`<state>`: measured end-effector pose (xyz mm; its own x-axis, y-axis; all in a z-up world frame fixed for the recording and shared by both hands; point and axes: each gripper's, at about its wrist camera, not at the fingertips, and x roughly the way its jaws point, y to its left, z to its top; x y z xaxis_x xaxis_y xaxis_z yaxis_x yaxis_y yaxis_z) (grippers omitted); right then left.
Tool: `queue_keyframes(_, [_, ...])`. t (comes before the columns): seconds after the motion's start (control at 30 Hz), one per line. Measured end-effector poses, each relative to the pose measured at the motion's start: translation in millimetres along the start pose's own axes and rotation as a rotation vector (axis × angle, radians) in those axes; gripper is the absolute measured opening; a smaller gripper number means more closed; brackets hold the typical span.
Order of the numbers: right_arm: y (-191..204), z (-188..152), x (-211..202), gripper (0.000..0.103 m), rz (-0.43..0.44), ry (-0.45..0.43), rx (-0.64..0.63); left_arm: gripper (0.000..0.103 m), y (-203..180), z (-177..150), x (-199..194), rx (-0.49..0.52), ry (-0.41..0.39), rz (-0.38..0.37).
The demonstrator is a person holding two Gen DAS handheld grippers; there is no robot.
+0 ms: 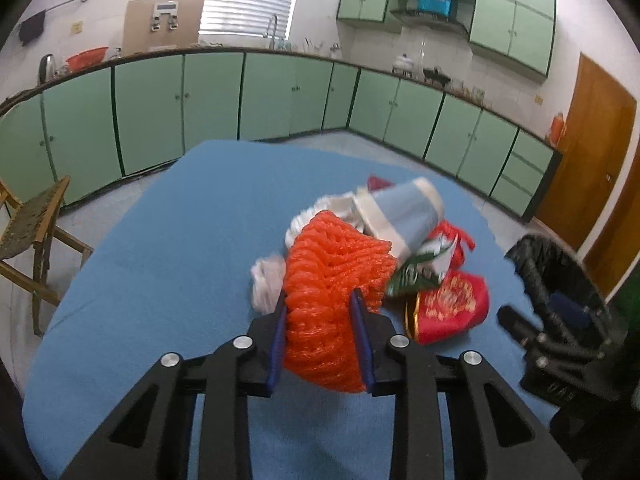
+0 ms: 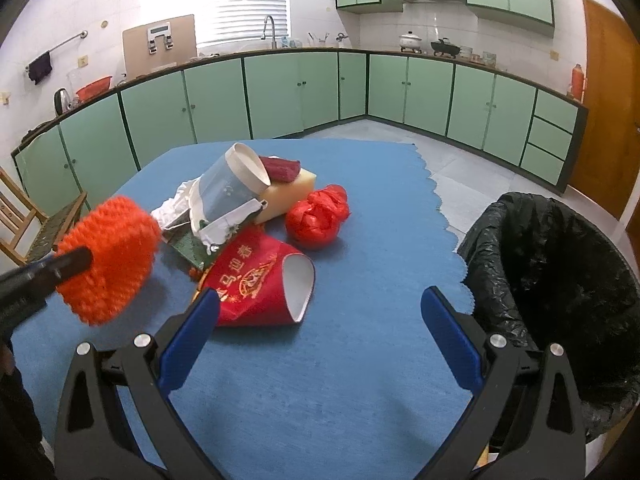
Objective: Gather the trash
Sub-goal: 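Grasp the red gold-printed paper bag with the right gripper while the left holds the orange net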
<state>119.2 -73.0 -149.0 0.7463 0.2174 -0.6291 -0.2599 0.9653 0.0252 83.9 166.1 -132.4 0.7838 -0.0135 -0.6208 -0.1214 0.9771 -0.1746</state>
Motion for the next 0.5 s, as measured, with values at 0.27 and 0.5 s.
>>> queue_keyframes(0.27, [10, 5, 9, 0.098, 0.006, 0.008, -0.015, 0.029, 13, 5, 7, -0.032, 0.006, 0.007])
queue_keyframes(0.5, [26, 9, 24, 0.098, 0.015, 0.040, -0.031, 0.028, 23, 10, 17, -0.051, 0.009, 0.029])
